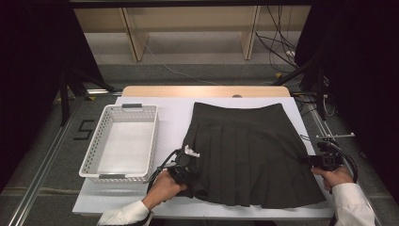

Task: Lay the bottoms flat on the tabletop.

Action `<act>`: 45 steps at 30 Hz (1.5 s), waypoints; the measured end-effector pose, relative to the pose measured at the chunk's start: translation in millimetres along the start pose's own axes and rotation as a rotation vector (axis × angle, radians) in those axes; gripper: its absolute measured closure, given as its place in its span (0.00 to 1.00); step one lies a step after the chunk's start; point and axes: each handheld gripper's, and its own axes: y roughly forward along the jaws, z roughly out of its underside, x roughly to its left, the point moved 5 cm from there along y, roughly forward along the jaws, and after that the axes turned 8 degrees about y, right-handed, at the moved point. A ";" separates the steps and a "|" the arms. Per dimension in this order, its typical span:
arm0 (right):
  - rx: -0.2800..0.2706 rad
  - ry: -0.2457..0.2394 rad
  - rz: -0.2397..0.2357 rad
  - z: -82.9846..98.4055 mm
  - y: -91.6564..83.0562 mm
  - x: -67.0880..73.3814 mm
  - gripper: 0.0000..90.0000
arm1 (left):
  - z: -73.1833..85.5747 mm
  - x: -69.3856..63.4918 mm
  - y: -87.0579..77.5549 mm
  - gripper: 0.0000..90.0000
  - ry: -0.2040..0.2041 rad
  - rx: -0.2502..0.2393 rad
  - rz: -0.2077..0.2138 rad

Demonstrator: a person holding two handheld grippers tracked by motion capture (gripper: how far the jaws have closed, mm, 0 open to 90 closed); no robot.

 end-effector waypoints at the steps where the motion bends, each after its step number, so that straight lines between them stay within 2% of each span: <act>1: 0.001 -0.001 -0.002 -0.1 1.5 0.0 0.93 | 0.4 -0.3 0.3 0.96 -0.009 -0.002 0.012; 3: 0.000 0.004 0.008 -0.8 2.9 0.0 0.81 | 0.9 -1.1 0.6 0.96 -0.016 -0.002 0.016; 5: -0.017 0.018 0.022 -3.4 -0.2 -0.3 0.61 | 1.9 -2.0 0.2 0.94 0.002 0.004 0.001; 6: -0.043 0.027 0.038 -6.2 -3.2 -1.0 0.54 | 2.7 -3.4 -0.2 0.92 -0.003 0.001 0.004; 8: -0.115 0.024 0.067 -12.3 -12.5 -1.7 0.48 | 4.0 -3.6 -4.4 0.91 0.009 -0.002 0.005; 11: -0.203 0.031 0.072 -20.3 -28.3 4.0 0.45 | 5.9 -3.5 -13.5 0.89 -0.002 -0.022 0.013; 14: -0.234 0.005 0.050 -24.6 -38.5 17.5 0.43 | 9.3 -3.6 -21.8 0.84 0.005 -0.037 -0.007; 17: -0.245 -0.028 0.031 -26.8 -41.6 34.6 0.41 | 8.4 0.0 -32.8 0.78 0.005 -0.081 -0.046; 20: -0.246 -0.060 -0.003 -29.0 -42.1 52.1 0.39 | 5.7 8.9 -42.3 0.66 -0.021 -0.123 -0.096; 23: -0.245 -0.089 -0.022 -30.9 -41.9 69.5 0.36 | 4.5 17.4 -45.7 0.55 -0.069 -0.146 -0.132; 25: -0.246 -0.101 -0.039 -32.3 -41.2 81.0 0.34 | 5.2 19.2 -43.8 0.51 -0.086 -0.138 -0.142; 27: -0.247 -0.121 -0.052 -34.3 -39.8 91.8 0.32 | 5.7 20.1 -42.2 0.45 -0.087 -0.129 -0.150; 28: -0.248 -0.125 -0.062 -35.3 -38.6 97.4 0.31 | 7.1 21.3 -38.9 0.42 -0.102 -0.105 -0.158; 31: -0.238 -0.143 -0.085 -38.4 -33.2 113.5 0.29 | 9.0 22.4 -34.6 0.32 -0.126 -0.082 -0.137; 34: -0.228 -0.165 -0.100 -42.3 -25.8 128.9 0.28 | 10.4 24.1 -33.0 0.26 -0.131 -0.065 -0.143; 36: -0.220 -0.180 -0.111 -44.6 -20.7 140.0 0.27 | 12.2 25.4 -30.7 0.23 -0.147 -0.050 -0.147; 40: -0.203 -0.223 -0.131 -46.8 -10.2 160.4 0.25 | 13.9 26.3 -26.4 0.20 -0.152 -0.030 -0.151; 45: -0.180 -0.252 -0.144 -48.8 2.0 177.3 0.24 | 16.8 27.5 -21.8 0.17 -0.162 -0.013 -0.153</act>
